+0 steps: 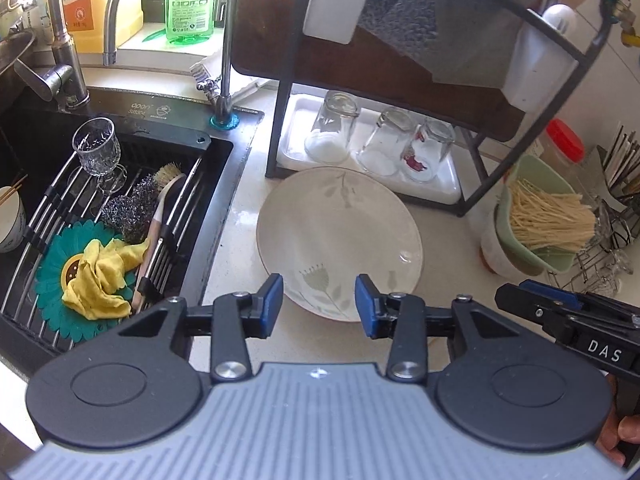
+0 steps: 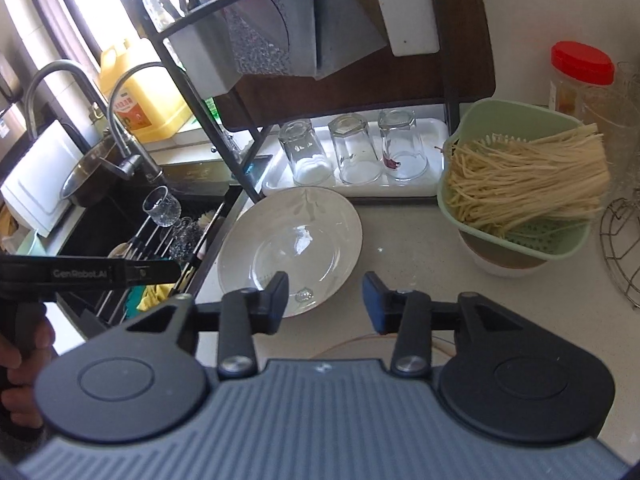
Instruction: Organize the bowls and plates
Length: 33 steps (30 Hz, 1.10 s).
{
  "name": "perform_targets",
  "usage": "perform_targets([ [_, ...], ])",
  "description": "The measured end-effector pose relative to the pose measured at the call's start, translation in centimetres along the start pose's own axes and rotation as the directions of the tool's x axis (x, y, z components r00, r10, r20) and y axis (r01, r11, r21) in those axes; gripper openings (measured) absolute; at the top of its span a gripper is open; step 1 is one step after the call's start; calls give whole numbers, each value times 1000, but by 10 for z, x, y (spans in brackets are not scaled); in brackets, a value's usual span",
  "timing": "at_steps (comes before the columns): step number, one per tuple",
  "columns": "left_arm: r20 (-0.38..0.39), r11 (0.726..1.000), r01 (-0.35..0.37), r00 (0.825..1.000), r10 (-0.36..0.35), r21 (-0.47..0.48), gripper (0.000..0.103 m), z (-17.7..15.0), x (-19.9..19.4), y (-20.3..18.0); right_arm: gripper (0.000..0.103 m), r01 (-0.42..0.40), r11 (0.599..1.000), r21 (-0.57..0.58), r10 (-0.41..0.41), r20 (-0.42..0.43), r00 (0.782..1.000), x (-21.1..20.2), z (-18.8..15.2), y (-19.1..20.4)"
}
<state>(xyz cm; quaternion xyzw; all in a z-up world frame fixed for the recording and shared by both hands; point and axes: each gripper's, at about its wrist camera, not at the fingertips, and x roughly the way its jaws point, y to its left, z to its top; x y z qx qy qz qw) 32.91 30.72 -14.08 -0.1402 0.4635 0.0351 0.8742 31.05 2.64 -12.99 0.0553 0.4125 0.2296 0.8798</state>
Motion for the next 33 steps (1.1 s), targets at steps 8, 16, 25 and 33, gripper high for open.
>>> perform_targets([
  [8,-57,1000,11,998,-11,-6,47,26,48,24,43,20,999,34,-18,-59,998,46,13,-2],
  [16,-117,1000,12,993,-10,13,47,41,101,40,40,94,995,31,-91,-91,992,89,22,-4],
  [25,-139,995,56,988,-67,-84,44,49,141,62,28,146,986,81,-135,-131,982,133,29,-13],
  [33,-133,991,97,985,-109,-93,24,55,159,69,14,151,982,110,-131,-172,976,151,27,-19],
])
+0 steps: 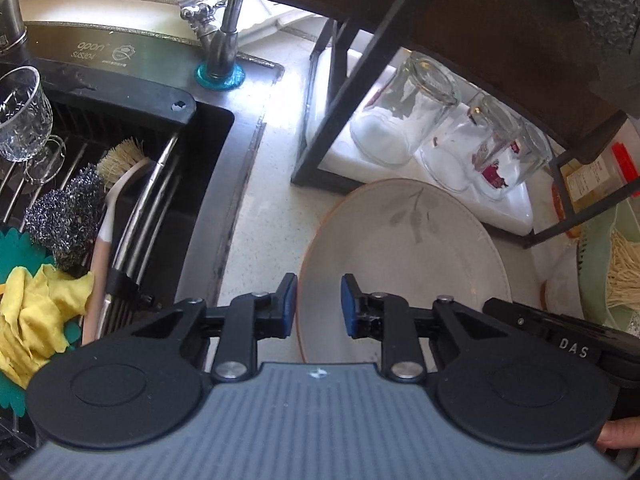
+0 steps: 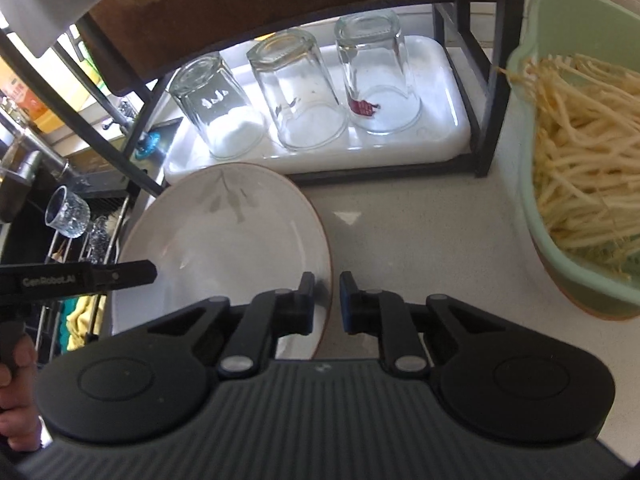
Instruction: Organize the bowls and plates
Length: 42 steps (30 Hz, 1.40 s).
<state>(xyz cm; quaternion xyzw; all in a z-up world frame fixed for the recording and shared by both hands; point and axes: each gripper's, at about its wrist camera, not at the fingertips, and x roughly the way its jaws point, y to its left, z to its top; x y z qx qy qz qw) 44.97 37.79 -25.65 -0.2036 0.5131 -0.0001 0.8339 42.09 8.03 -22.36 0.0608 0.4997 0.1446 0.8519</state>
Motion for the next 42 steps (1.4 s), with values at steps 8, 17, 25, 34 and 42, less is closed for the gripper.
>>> perform_targets([
  [8,-5,999,30,1000,-30,-20,19,6,9,5,12,-41,999,7,41,6,999,5,6,-3],
  [17,3,998,51,999,-51,-34,17,1,0,4,12,-66,996,65,68,-25,997,0,1,-8],
  [25,14,996,63,998,-62,-68,17,-9,-18,2,12,-96,990,104,101,-38,994,-16,-4,-14],
  [34,26,994,86,996,-84,-72,17,-18,-54,-12,13,-121,987,108,126,-38,991,-45,-9,-17],
  [42,50,993,114,992,-114,-10,17,-36,-87,-43,13,-160,972,170,160,11,987,-84,-28,-37],
])
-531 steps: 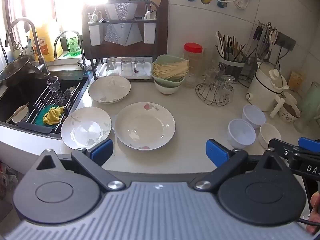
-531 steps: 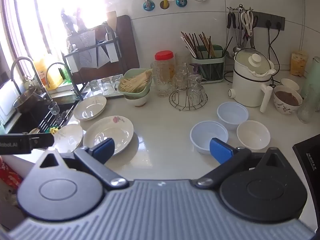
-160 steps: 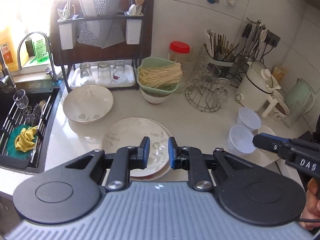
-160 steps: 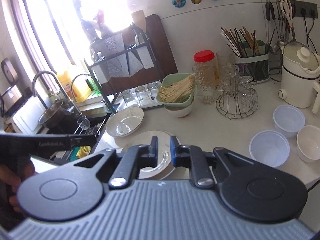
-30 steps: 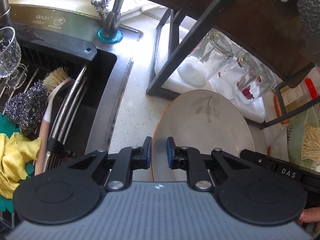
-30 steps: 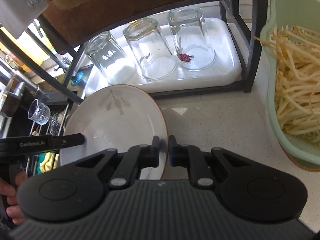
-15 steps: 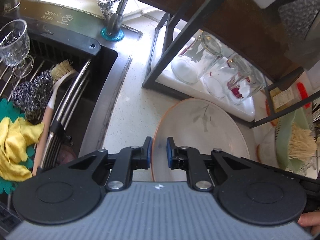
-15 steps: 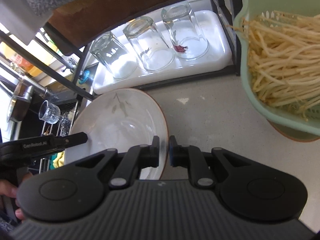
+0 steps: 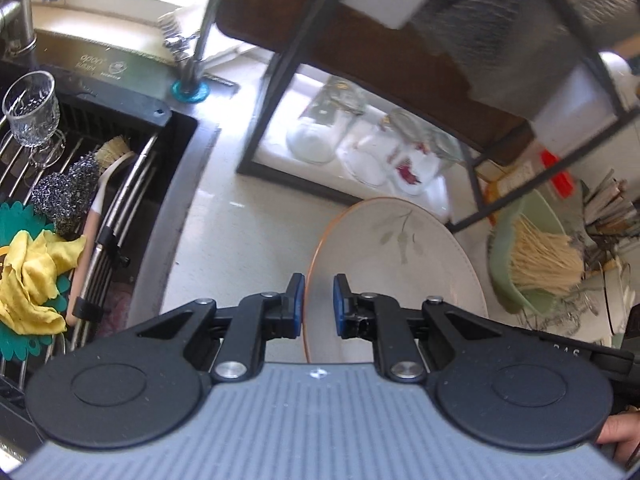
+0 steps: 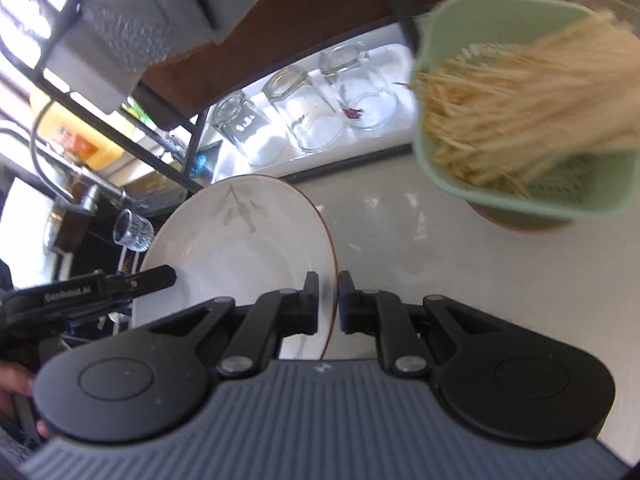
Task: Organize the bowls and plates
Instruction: 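Lift the leaf-pattern bowl with both tools and carry it over the plate stack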
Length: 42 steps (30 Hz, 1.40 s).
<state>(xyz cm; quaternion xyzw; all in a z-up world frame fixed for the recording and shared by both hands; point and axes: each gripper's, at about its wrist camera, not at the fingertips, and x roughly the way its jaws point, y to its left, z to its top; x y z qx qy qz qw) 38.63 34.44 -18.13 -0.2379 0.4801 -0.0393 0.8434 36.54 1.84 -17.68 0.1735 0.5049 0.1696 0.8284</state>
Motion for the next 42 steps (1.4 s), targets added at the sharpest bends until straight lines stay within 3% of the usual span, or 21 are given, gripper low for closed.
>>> perform_targets([
  [10,-12,997,16,1000,-15,78,17,-43,-15,-38,13,14,1000,14,-15,36,999,-40,-33,-23],
  [26,-78,991,-17,997,28,136,17,-119,-5,-83,13,89,996,3,-89,-14,996,-61,-85,-66],
  [42,-86,990,-47,995,59,135,17,-135,7,-92,13,147,984,-103,-148,4,989,-57,-102,-80],
])
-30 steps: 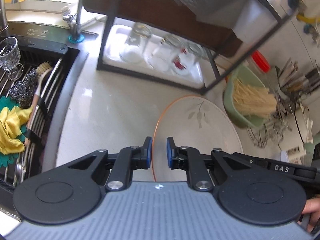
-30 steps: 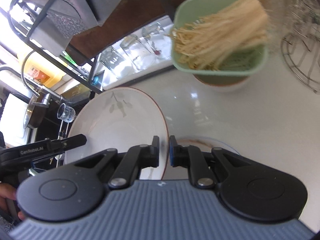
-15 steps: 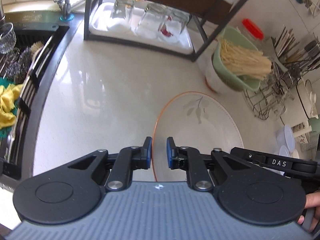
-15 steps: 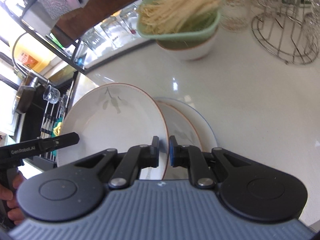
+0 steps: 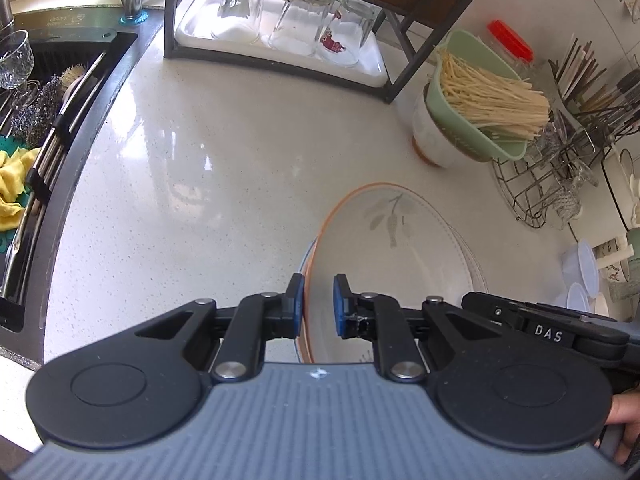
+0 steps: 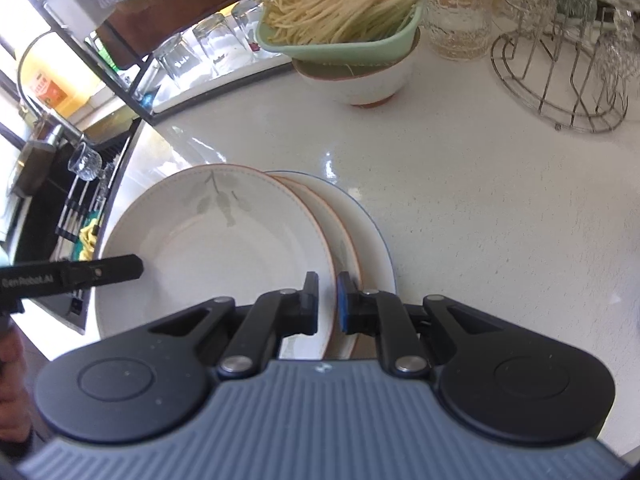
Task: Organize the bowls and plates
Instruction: 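Lift the leaf-pattern bowl with both tools and carry it over the plate stack, then lower the leaf-pattern bowl onto the plate stack and open both tools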
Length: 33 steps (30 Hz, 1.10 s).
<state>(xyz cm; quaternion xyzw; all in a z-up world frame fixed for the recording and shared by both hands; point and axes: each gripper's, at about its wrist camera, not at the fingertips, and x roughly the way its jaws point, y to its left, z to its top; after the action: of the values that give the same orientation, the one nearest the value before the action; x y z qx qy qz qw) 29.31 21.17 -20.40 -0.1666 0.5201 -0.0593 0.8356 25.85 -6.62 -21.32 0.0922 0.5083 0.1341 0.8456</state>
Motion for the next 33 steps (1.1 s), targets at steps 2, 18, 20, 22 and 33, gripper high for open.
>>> perform_targets([
  [2,2,1000,-16,1000,16,11,17,0,2,-1,12,3,1000,-18,-3,7,1000,1,0,1],
  [18,-17,993,-96,995,98,68,18,-2,15,-12,12,44,998,-34,-43,45,998,-7,0,4],
  [20,-26,994,-90,995,92,62,18,-1,15,-11,12,45,999,-27,-44,46,998,-7,-1,3],
  [22,-28,995,-83,996,85,61,18,-1,13,-10,12,48,999,-16,-47,49,998,-8,-2,3],
  [33,-7,993,-46,999,47,111,19,4,-7,-19,12,78,994,72,-87,125,988,-28,-10,-1],
])
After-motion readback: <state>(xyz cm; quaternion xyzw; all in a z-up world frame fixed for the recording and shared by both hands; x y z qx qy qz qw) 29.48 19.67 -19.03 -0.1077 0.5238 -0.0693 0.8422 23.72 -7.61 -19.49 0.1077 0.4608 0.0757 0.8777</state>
